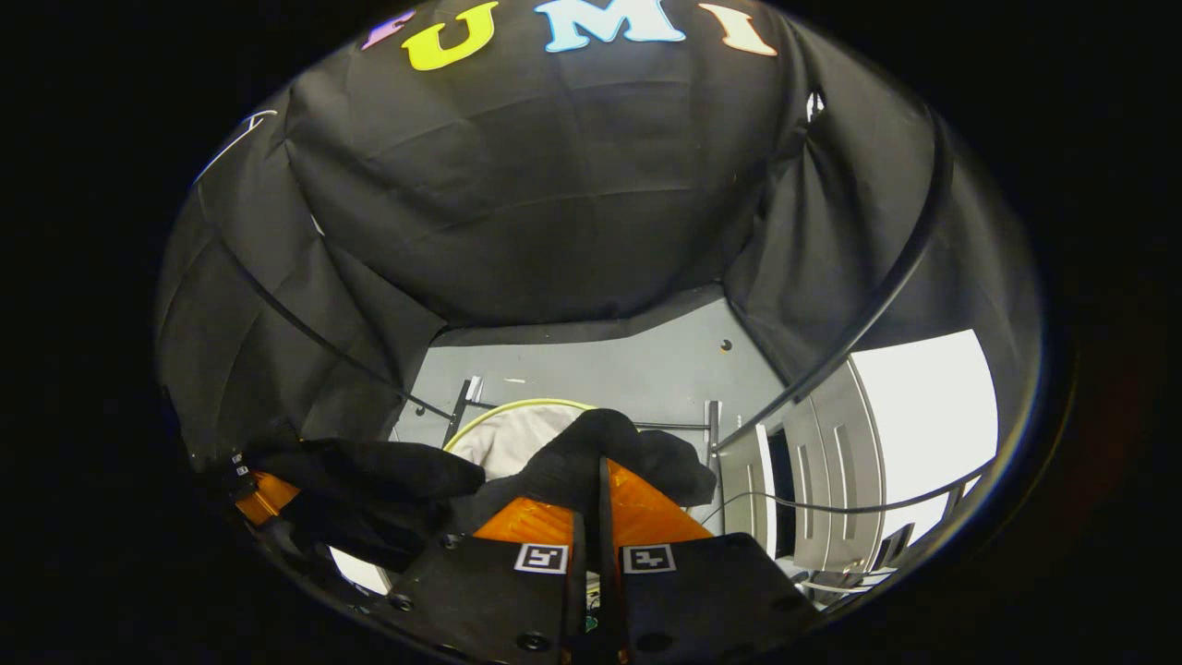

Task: Grasp the clothes on the hanger with both hands and then place them into the laundry hamper below.

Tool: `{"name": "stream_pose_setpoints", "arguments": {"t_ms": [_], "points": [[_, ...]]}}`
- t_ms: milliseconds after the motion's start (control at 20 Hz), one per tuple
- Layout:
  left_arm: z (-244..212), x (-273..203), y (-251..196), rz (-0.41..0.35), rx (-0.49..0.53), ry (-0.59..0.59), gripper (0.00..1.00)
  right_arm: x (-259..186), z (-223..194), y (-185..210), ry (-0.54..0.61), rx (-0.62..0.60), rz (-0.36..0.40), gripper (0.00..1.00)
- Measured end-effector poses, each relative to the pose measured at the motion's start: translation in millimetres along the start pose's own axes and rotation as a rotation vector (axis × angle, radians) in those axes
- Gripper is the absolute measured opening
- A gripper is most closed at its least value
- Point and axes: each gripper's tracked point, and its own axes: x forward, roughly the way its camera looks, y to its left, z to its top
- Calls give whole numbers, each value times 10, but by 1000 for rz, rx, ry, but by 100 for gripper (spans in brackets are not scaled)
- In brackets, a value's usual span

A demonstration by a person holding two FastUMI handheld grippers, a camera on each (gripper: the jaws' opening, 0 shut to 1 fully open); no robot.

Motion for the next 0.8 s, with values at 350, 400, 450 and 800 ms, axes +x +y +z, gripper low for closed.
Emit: {"name": "stream_pose_setpoints", "arguments": {"t_ms": [350, 400, 450, 800], "points": [[-216, -131, 126, 85, 59, 61, 54, -251, -134, -19, 7, 64, 39, 64], [-280, -178, 155, 119, 68, 72, 75, -286, -175, -57, 0, 55, 33, 81], [-328, -227, 200, 153, 62, 79, 96, -381, -168, -110, -7, 47, 22, 99], [-322, -1091, 291, 291, -167, 2, 96, -1002, 223, -789, -179, -30, -74, 98]]}}
